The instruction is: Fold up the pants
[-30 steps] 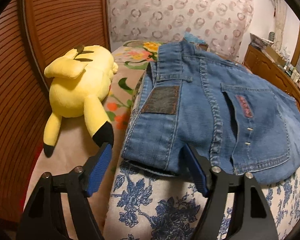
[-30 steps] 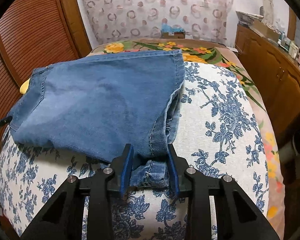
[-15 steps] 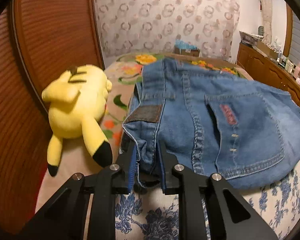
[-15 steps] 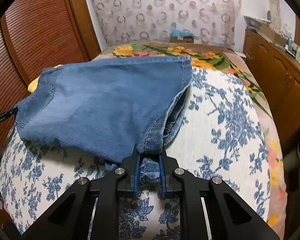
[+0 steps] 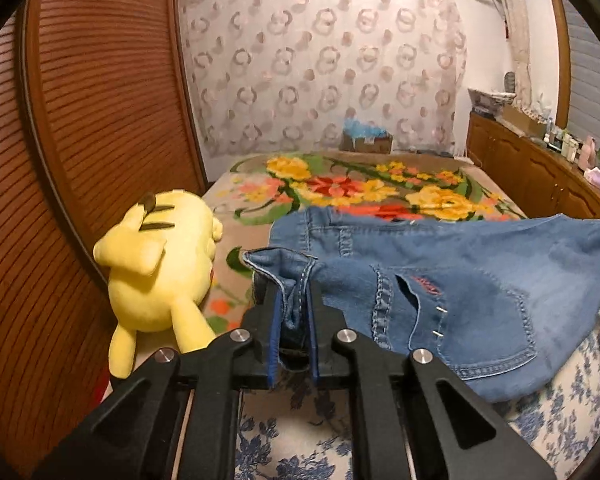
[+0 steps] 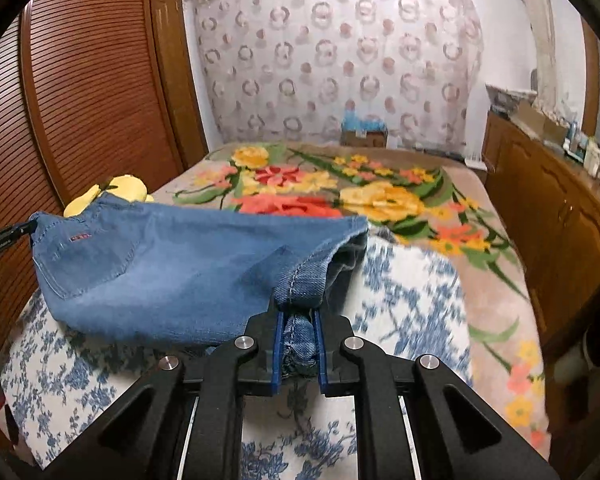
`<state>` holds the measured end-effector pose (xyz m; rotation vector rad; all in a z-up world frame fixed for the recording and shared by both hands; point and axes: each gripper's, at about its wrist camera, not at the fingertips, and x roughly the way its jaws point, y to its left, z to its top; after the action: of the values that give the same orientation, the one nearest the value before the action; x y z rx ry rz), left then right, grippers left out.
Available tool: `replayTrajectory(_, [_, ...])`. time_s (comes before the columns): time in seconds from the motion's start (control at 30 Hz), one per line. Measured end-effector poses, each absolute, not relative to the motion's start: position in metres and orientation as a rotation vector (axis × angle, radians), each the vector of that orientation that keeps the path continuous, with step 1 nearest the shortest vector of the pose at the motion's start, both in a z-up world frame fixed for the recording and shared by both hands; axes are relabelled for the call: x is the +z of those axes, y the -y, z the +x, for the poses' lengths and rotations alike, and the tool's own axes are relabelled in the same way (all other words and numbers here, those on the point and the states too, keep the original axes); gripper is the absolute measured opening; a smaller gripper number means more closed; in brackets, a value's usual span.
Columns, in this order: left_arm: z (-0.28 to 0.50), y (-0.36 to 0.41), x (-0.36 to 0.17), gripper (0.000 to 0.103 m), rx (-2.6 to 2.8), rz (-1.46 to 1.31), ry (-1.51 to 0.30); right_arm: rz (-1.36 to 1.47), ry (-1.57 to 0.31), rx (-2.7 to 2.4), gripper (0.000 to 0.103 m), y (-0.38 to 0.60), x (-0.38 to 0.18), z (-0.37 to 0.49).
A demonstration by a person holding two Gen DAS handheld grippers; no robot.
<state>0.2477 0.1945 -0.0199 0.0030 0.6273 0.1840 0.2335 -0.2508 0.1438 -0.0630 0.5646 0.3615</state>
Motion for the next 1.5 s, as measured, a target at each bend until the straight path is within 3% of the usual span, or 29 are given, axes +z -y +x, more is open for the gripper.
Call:
replayTrajectory(0.37, [0.216, -0.162, 0.024, 0.012, 0.124, -0.002, -0.535, -0.038, -0.473, 0.279, 0.012, 0.292, 0.161, 0.186])
replayTrajectory(0.8, [0.139, -0.115, 0.013, 0.012, -0.004, -0.022, -0.539, -0.016, -0.45, 0.21, 0.012, 0.329, 0.146, 0.06])
replayTrajectory(0.93, [0.11, -0.105, 0.0, 0.012, -0.025, -0.029, -0.568, 0.004, -0.472, 0.21, 0.012, 0.34, 0.139, 0.04])
replayTrajectory(1.23, [0.098, -0.095, -0.067, 0.014, -0.016, -0.009, -0.747, 0.075, -0.645, 0.194, 0.013, 0.337, 0.068, 0.034])
replayTrajectory(1.33, [0.094, -0.097, -0.077, 0.023, -0.008, 0.005, -0.777, 0.101, -0.661, 0.184, 0.013, 0.335, 0.061, 0.038])
replayTrajectory(1.5, [0.086, -0.103, -0.075, 0.054, 0.016, -0.004, -0.771, 0.128, -0.659, 0.178, 0.013, 0.337, 0.061, 0.044])
